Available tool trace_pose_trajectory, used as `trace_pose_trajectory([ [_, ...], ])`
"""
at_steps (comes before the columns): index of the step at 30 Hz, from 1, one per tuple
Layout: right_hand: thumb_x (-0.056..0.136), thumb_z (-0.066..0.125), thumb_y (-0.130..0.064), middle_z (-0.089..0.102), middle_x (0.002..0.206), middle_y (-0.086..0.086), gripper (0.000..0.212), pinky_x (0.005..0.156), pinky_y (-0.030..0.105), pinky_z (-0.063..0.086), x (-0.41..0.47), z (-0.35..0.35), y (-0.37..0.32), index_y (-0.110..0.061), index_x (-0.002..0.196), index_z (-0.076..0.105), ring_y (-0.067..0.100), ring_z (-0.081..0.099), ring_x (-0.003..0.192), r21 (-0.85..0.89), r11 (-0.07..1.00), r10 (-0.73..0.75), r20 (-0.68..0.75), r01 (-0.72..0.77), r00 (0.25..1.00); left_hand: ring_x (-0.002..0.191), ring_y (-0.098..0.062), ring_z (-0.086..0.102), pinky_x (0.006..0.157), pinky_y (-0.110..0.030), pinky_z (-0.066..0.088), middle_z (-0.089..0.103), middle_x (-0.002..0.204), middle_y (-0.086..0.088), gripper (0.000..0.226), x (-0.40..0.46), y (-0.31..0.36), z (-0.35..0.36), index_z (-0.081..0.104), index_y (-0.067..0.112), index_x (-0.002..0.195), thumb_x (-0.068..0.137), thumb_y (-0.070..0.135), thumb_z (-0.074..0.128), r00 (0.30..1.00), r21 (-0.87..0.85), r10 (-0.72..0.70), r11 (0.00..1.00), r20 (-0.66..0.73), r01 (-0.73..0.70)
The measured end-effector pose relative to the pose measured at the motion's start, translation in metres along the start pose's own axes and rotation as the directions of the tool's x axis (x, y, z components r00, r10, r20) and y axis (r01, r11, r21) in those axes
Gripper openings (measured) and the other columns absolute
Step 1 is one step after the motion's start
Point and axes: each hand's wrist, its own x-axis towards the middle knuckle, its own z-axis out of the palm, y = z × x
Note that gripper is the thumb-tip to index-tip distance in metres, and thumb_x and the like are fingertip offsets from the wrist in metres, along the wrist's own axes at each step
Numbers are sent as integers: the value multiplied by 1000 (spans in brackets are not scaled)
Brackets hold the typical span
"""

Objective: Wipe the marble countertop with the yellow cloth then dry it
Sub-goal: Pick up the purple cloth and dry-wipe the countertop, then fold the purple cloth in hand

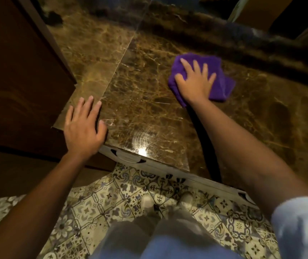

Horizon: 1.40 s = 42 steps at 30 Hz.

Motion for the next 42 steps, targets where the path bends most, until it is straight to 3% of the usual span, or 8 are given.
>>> trace_pose_trajectory([
  [6,98,47,-44,43,162,-6,49,127,54,8,-36,32,-93,-38,146,53,25,25,156,18,924,-382,66,382,922,156,-32,32,127,-52,20,41,165,-12,61,0,-2,1,48,13,155,99,35,38,1000,7,12,1000,14,-13],
  [15,88,65,-25,60,149,4,42,126,51,19,-194,22,-39,-23,130,71,26,41,149,245,781,-607,76,575,791,159,-30,24,126,-54,16,34,169,-10,64,1,1,-3,40,16,158,100,40,31,993,24,-15,1000,117,12],
  [19,88,57,-33,59,150,-2,45,126,51,19,-246,4,45,-27,131,69,22,41,149,206,864,-473,18,460,881,159,-32,22,125,-59,13,36,167,-12,61,-1,2,-3,44,12,154,102,41,32,993,-41,-1,999,115,6],
  [23,90,44,-49,54,154,-1,54,122,58,22,-274,-23,152,-31,139,61,26,38,151,86,992,-79,-118,89,990,159,-32,20,125,-56,9,40,164,-12,52,-22,28,2,49,14,148,103,39,39,993,-99,118,988,31,-114],
  [27,88,34,-61,45,161,2,69,121,61,20,-277,-51,236,-32,147,52,31,31,153,-7,943,322,-229,-332,919,158,-33,25,125,-55,13,43,162,-14,51,-35,52,13,53,13,147,104,37,38,984,-81,177,981,20,-174],
  [31,91,38,-57,41,164,2,64,124,62,15,-248,-57,247,-31,149,50,30,26,155,70,887,458,-241,-456,855,155,-33,29,123,-56,16,43,162,-12,50,-34,55,15,48,16,148,104,37,36,986,-63,159,986,45,-156],
  [37,95,50,-36,59,149,8,47,123,53,22,-250,-33,170,-21,138,63,34,42,147,236,968,138,-209,-87,968,157,-32,26,124,-59,15,39,165,-12,47,-32,62,12,48,14,150,106,30,45,985,-54,130,991,109,-125],
  [42,103,59,-19,73,127,10,26,115,48,38,-280,-18,133,-10,124,71,32,61,129,273,942,-126,-249,195,960,157,-34,25,124,-59,18,49,156,-17,40,-42,102,-10,61,6,138,102,23,59,984,-212,94,975,150,-61],
])
